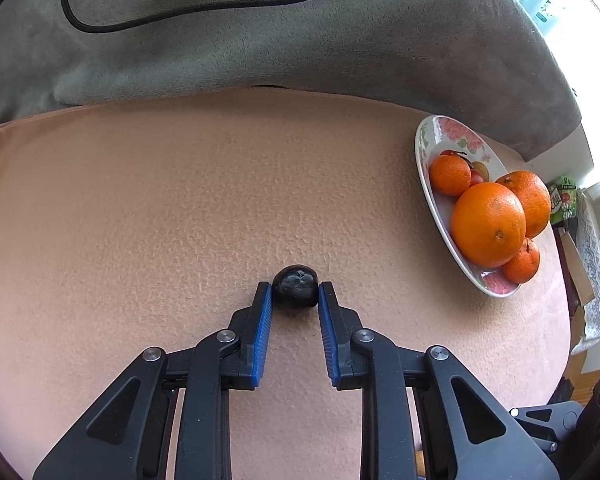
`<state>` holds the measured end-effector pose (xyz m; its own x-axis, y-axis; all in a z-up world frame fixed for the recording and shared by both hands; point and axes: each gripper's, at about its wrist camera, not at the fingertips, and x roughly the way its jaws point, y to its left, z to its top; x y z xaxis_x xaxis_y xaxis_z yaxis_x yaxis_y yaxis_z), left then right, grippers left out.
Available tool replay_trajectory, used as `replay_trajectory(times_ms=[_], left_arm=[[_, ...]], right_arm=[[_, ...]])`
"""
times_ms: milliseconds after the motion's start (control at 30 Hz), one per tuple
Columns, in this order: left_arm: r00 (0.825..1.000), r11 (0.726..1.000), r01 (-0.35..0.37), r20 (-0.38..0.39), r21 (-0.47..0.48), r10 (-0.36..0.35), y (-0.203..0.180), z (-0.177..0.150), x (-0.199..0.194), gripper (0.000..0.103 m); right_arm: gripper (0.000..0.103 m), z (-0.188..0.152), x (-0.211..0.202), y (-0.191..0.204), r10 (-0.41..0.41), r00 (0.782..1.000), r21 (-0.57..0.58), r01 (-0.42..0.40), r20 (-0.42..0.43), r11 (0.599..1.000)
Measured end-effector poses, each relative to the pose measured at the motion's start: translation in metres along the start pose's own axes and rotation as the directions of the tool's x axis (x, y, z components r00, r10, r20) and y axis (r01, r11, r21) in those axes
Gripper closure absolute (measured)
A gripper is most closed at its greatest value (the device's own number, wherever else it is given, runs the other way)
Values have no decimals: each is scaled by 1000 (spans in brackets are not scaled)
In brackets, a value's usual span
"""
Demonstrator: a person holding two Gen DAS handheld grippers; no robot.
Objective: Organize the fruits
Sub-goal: 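Close the left gripper on the dark plum while the right gripper closes on the brown fruit, then carry the plum and brown fruit in both grippers over the bowl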
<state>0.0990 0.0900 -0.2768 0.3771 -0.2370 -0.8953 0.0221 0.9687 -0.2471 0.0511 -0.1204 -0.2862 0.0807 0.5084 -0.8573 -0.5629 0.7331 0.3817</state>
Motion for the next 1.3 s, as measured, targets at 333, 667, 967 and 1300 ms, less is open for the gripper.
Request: replay_trajectory(times_ms=[333,667,967,1300], left_arm=[[1000,1000,6,10,10,-7,-6,-3,-5,82],[1000,1000,11,28,29,-11,-10,0,-18,82],[998,998,19,51,66,-22,-25,8,-31,82],[995,994,48,86,98,-56,-45,19,-47,82]], right_arm=[[75,4,-16,-8,-3,1000,10,3,19,1000],[75,12,-43,-23,-5,997,30,3,71,1000],[75,27,-72,-40,-30,991,48,24,132,999],[75,51,-105,-67,-94,971,99,73,218,992]])
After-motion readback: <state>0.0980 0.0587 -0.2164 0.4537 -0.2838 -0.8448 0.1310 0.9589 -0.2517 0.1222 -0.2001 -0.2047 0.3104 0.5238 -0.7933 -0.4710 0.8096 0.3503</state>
